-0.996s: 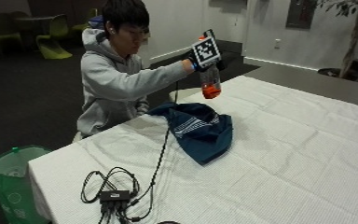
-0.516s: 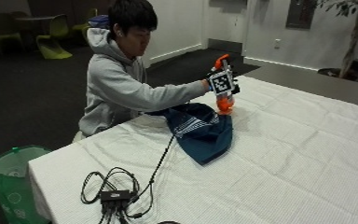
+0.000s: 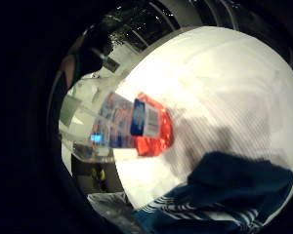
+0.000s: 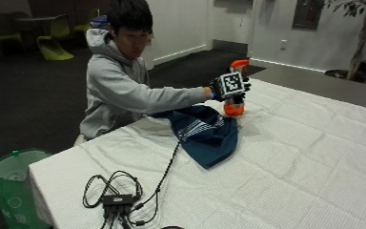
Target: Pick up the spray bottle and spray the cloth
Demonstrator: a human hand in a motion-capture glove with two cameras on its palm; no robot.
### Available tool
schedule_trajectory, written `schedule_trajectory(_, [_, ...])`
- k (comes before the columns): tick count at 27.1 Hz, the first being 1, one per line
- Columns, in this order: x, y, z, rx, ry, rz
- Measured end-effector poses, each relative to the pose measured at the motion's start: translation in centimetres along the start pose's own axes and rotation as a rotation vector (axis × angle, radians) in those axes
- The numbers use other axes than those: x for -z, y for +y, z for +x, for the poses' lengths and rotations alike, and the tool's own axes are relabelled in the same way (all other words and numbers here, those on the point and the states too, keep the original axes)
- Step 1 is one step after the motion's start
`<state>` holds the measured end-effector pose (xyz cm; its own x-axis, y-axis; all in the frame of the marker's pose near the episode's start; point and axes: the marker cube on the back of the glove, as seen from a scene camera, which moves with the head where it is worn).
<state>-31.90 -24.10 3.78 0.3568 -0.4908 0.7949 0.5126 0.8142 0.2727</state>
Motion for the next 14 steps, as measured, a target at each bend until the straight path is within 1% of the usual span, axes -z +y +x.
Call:
schedule_trajectory(6, [2.2, 4.4, 0.3, -0.013, 0.050, -0.024])
schedule_trajectory(14, [4.2, 8.7, -1.5, 0.010, 0.071, 0.023])
